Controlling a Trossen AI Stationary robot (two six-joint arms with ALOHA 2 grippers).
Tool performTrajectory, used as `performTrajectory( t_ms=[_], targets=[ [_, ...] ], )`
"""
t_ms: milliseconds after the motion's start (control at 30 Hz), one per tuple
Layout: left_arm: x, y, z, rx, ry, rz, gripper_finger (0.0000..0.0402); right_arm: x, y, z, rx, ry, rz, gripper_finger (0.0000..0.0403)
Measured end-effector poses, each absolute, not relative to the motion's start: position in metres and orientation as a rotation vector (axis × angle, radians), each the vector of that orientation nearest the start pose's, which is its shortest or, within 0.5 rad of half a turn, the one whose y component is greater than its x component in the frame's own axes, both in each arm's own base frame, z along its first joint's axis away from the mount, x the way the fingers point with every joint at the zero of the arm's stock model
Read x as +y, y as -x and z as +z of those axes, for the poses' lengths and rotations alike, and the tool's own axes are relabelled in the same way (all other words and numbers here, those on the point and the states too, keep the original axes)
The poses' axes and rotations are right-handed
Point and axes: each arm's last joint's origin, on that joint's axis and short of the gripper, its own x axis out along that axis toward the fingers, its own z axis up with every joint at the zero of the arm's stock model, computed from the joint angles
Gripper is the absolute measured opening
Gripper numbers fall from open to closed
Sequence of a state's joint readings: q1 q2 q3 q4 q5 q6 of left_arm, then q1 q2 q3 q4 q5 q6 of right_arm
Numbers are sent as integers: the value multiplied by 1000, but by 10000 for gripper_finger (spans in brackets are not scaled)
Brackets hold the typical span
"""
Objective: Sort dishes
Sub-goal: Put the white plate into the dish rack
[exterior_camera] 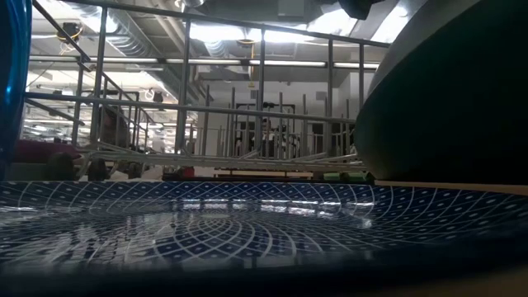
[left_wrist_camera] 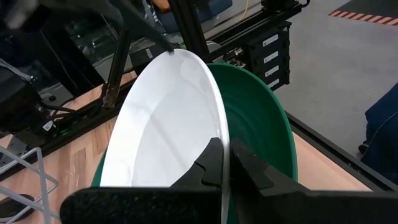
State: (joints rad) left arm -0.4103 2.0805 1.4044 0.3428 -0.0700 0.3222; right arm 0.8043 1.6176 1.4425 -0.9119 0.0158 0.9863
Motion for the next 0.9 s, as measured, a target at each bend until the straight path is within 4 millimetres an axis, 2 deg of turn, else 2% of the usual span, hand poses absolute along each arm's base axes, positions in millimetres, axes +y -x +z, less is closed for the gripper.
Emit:
performTrajectory(
  t_ms=[533,667,833,900],
  targets=[
    [-185,-431,196,267,-395,-388,0,249,-245,258,1319,-310,71,171],
    [-185,-431,196,267,-395,-389,0,249,-245,257,1323,-305,70,132],
    [-185,-431,196,265,-396,-386,0,249,-245,257,1314,-276,86,48],
    [-185,-431,197,258,-393,-386,0,249,-244,258,1303,-251,82,37]
  ],
)
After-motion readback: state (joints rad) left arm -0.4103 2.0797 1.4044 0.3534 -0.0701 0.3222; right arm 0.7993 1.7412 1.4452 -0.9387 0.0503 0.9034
